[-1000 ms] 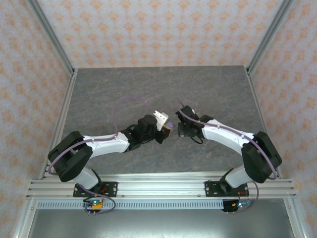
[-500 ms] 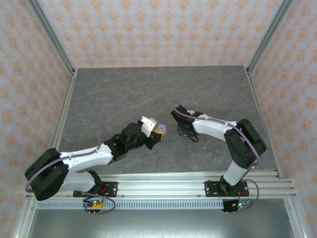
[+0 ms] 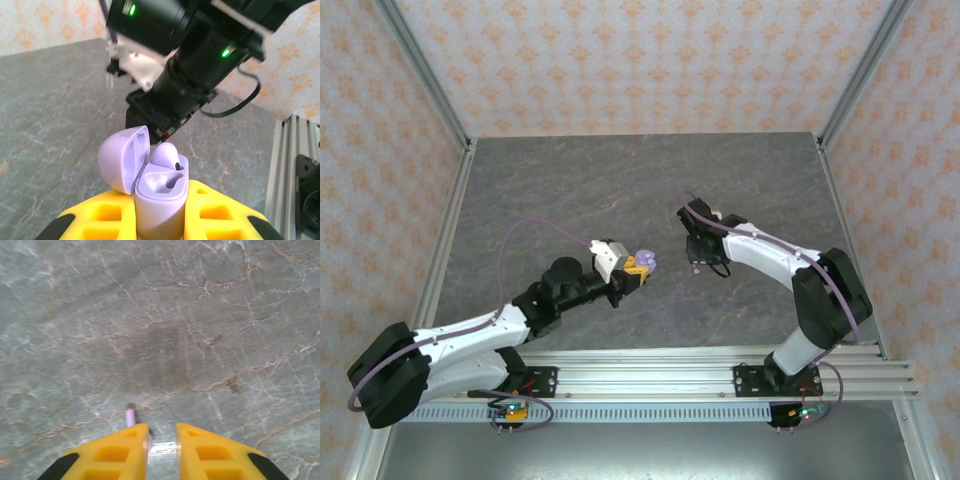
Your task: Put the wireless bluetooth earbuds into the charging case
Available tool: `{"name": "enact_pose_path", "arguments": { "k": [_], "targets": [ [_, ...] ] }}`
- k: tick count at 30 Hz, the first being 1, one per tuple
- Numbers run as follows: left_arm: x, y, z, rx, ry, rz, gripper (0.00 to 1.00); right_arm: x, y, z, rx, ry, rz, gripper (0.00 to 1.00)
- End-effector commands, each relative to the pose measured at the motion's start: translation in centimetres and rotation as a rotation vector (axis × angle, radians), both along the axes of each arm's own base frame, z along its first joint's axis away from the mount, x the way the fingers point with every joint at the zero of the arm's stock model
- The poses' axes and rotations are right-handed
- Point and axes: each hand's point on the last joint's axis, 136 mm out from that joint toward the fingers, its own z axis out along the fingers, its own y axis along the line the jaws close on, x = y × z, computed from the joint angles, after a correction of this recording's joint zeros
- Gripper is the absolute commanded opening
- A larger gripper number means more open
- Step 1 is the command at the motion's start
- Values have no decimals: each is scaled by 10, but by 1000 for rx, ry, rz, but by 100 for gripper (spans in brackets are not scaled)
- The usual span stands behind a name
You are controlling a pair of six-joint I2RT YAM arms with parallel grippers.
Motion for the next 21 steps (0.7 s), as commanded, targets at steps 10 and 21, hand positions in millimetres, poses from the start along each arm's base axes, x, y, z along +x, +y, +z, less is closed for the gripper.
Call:
{"name": "enact_pose_path", "arguments": {
  "k": [10,21],
  "targets": [
    [-14,11,17,-24,-71,-16,7,-14,3,-35,-35,160,38,13],
    [-13,10,22,-34,-79,-14,7,-18,47,-39,206,199,68,13]
  ]
}}
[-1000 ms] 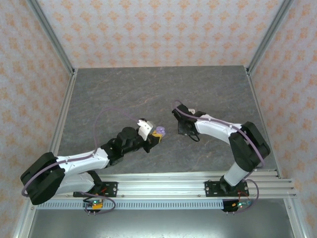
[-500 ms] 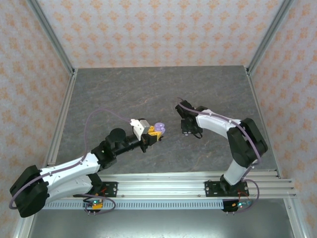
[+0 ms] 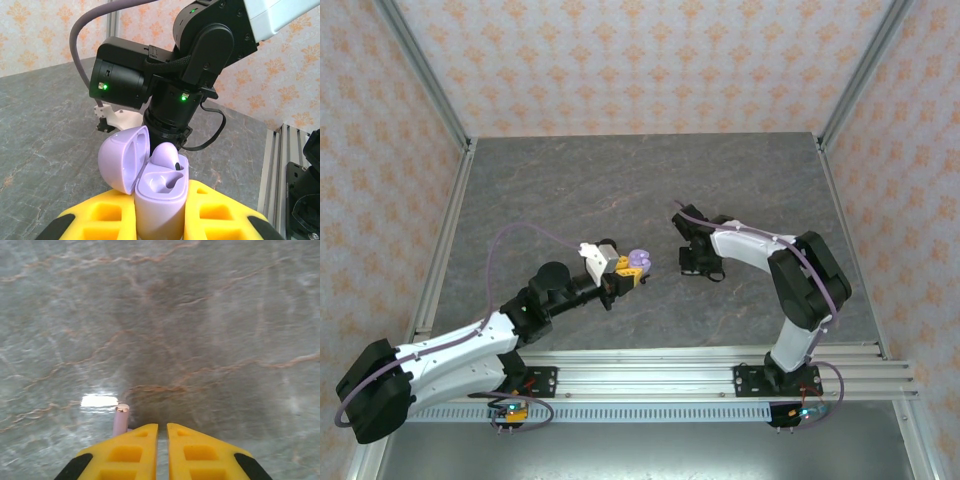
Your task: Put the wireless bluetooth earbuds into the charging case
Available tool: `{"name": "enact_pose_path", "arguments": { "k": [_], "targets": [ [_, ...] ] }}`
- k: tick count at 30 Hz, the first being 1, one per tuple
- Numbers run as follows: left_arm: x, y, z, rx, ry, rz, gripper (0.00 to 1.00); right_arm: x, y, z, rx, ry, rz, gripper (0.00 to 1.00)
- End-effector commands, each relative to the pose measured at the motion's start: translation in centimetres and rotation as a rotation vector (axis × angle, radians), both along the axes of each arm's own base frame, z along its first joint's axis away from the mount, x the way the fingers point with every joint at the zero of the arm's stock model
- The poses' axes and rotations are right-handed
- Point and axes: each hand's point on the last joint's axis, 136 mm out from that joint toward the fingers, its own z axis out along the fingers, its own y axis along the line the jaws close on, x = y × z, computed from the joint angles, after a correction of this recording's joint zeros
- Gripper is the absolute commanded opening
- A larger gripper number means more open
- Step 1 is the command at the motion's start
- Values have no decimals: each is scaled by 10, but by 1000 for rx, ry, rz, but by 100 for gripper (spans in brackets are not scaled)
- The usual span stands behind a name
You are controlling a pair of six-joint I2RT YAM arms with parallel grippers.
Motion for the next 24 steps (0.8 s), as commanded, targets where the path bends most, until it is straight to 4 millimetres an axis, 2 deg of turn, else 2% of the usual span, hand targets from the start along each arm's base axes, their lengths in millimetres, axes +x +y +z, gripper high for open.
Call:
{"name": "enact_pose_path", "arguments": {
  "k": [1,8,14,16,21,24],
  "targets": [
    [-2,0,7,-2,-35,-10,7,7,24,7,126,-18,-8,13],
    [0,-1,6,0,-28,-7,7,24,47,20,241,-71,-32,18],
    [1,-2,7,-1,-27,-3,7,31,34,44,186,-157,-5,18],
    [1,-2,8,-3,-28,-6,7,33,35,49,173,-162,30,18],
    [1,-2,8,-1,-27,-4,7,34,37,45,124,-140,162,22],
    [2,-2,8,-2,-27,-4,7,26,44,46,143,-124,306,32]
  ]
}}
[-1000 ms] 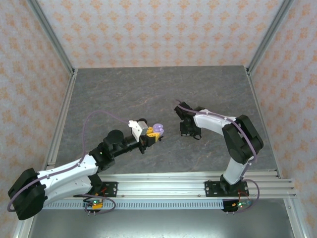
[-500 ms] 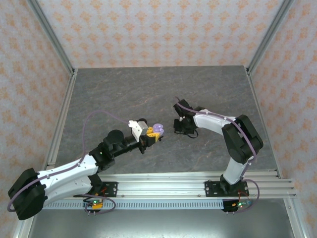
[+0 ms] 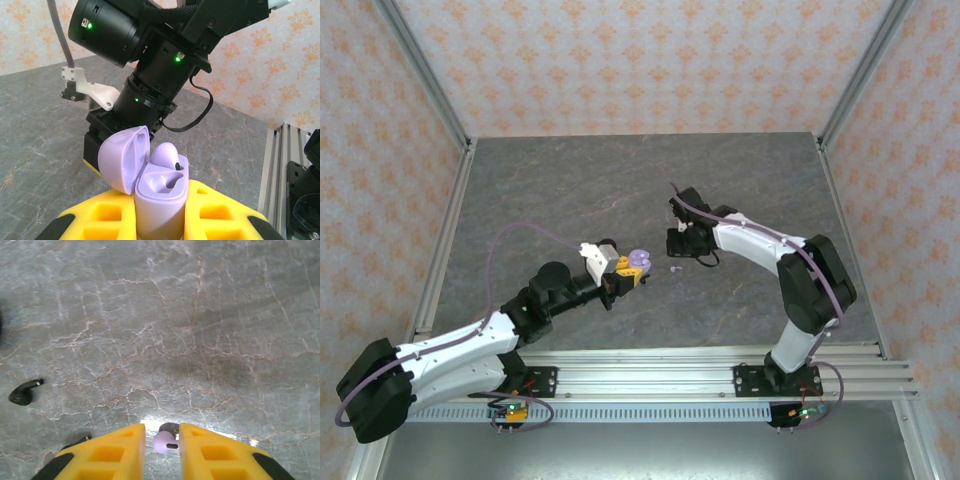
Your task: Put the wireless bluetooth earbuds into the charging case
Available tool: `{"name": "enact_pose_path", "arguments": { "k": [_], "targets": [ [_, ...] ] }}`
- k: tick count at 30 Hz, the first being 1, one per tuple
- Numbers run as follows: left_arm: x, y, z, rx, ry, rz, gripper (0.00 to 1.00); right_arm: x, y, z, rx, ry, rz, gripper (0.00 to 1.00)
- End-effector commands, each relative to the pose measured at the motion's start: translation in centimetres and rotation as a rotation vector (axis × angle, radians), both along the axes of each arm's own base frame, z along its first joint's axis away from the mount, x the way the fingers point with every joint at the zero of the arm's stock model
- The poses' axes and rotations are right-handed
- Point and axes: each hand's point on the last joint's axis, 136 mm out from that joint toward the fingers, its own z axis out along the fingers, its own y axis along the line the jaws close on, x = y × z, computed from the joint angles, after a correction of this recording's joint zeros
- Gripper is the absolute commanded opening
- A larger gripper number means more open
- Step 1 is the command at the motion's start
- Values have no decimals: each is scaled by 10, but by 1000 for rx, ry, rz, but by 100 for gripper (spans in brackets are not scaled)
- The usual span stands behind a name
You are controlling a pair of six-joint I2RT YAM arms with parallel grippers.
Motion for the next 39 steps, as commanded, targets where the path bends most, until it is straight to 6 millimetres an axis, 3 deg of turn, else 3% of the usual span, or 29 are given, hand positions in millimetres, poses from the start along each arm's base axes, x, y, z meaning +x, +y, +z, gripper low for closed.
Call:
{"name": "enact_pose_path", "arguments": {
  "k": [1,10,15,23,29,39],
  "targets": [
    [1,-2,10,-7,-32,-7,7,-12,-3,-2,-60,3,184,36],
    [2,-2,9,-4,-29,0,7,-22,-8,-14,-132,37,358,61],
    [2,-1,8,0,-28,5,7,-26,-3,-24,-115,73,388,65],
    [3,-1,8,-2,-25,9,7,-25,9,-35,-97,100,413,64],
    [3,0,7,3,-20,11,7,-31,15,-44,-108,140,433,55],
    [3,0,7,4,-20,16,7,-38,-3,-46,-218,149,361,52]
  ]
}}
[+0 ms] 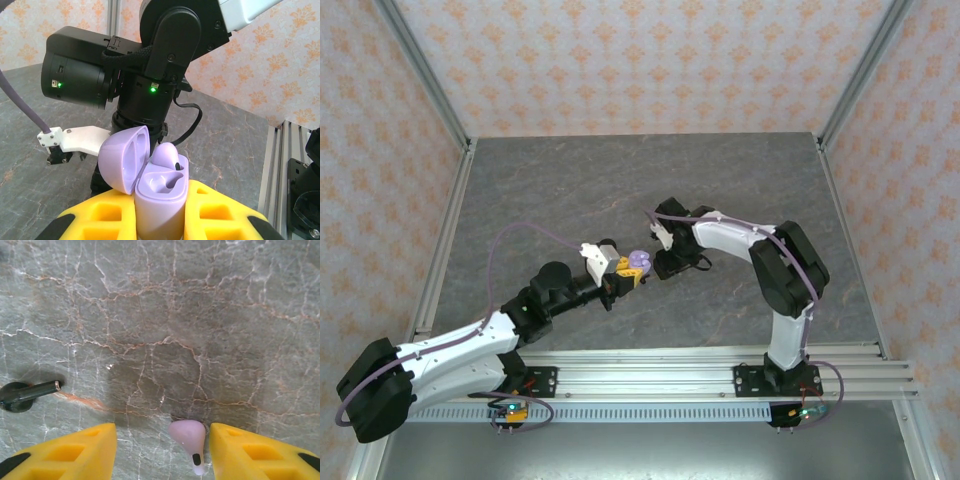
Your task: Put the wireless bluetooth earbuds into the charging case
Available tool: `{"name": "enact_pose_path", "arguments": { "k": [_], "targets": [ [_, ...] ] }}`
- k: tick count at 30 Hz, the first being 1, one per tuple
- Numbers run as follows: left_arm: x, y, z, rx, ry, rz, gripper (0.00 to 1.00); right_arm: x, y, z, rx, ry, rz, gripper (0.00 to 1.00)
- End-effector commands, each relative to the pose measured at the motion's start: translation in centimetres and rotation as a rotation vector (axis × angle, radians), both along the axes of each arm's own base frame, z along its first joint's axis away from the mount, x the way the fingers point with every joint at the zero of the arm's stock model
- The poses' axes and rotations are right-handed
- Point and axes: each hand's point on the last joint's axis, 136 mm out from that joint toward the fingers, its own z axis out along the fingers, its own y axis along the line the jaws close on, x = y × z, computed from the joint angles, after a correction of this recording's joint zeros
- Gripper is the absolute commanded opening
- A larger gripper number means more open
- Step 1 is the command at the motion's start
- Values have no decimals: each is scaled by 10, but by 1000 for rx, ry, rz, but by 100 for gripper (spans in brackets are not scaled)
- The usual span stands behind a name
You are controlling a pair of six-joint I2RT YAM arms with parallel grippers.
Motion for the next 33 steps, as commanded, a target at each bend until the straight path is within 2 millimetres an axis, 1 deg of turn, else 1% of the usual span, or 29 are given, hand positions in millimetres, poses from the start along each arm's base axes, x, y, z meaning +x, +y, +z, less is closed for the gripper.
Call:
{"name": "enact_pose_path", "arguments": {
  "k": [1,4,7,9,14,20,25,33],
  "targets": [
    [4,0,11,-7,-31,17,7,-4,-16,-1,-78,1,-47,52],
    [3,0,12,-9,-32,15,7,-1,-20,-4,-99,-20,-77,52],
    [4,0,11,-9,-31,16,7,11,-24,-3,-127,-71,-135,52],
    [3,0,11,-7,-29,15,7,16,-23,-3,-124,-88,-168,49],
    [4,1,11,-4,-32,17,7,14,-12,-4,-105,-86,-190,48],
    [4,1,11,-2,-31,20,7,12,-11,-10,-140,-93,-206,41],
    [4,2,10,1,-31,24,7,11,-16,-9,-183,-100,-201,39],
    [5,1,10,-2,-28,25,7,8,-17,-12,-213,-86,-181,32]
  ]
}}
